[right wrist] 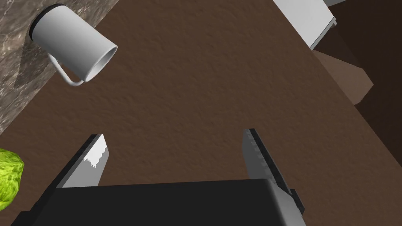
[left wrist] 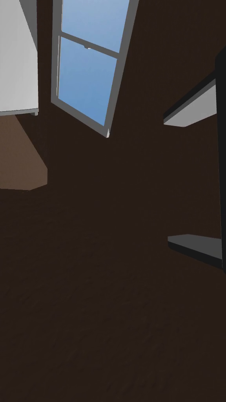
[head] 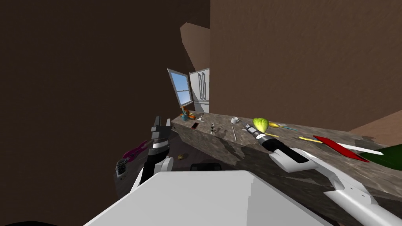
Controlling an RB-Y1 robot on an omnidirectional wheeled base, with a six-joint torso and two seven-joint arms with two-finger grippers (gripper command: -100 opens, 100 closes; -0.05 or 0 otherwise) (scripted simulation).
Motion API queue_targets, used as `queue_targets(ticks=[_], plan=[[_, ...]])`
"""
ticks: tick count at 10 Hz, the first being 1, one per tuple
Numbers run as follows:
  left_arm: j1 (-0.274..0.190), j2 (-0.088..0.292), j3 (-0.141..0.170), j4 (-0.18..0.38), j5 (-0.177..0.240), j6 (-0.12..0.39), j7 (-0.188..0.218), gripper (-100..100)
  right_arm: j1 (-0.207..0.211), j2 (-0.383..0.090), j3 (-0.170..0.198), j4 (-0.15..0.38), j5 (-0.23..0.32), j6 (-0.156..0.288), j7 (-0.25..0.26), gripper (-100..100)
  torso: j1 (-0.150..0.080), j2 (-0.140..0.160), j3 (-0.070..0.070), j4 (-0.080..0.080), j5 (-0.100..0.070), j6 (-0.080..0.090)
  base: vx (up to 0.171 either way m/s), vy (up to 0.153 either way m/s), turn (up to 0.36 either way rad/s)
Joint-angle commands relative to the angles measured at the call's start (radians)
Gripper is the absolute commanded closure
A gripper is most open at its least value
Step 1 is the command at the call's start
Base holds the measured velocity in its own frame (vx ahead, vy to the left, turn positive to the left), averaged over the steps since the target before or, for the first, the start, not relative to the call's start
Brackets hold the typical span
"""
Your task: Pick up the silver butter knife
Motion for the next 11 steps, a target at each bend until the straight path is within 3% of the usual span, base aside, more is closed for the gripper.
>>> queue_targets(ticks=[1, 4, 5, 8, 9, 11], plan=[[0.000, 0.000, 0.000, 0.000, 0.000, 0.000, 0.000, 0, 0.001, -0.013, 0.003, 0.004, -0.002, 0.028, 0.008, -100, 0.000, 0.000, 0.000, 0.000, 0.000, 0.000, 0.021, 0.056, 0.053], [0.000, 0.000, 0.000, 0.000, 0.000, 0.000, 0.000, 0, 0.042, -0.107, 0.038, 0.097, -0.014, 0.099, 0.039, -100, 0.001, -0.002, -0.001, 0.000, 0.000, 0.000, 0.057, 0.096, 0.164], [0.000, 0.000, 0.000, 0.000, 0.000, 0.000, 0.000, 0, 0.042, -0.110, 0.038, 0.097, -0.014, 0.099, 0.039, -100, 0.003, -0.003, -0.001, -0.001, 0.001, 0.000, 0.052, 0.089, 0.070], [0.000, 0.000, 0.000, 0.000, 0.000, 0.000, 0.000, 0, 0.088, -0.196, 0.080, 0.184, -0.024, 0.168, 0.066, -100, 0.001, -0.001, -0.001, 0.000, 0.000, 0.000, 0.053, 0.094, 0.173], [0.000, 0.000, 0.000, 0.000, 0.000, 0.000, 0.000, 0, 0.088, -0.196, 0.080, 0.191, -0.024, 0.168, 0.066, -100, 0.002, -0.002, -0.001, 0.000, 0.000, 0.000, 0.048, 0.071, 0.055], [0.000, 0.000, 0.000, 0.000, 0.000, 0.000, 0.000, 0, 0.117, -0.248, 0.108, 0.249, -0.030, 0.210, 0.083, -100, -0.001, -0.001, 0.000, 0.000, 0.000, 0.000, 0.048, 0.065, 0.158]])
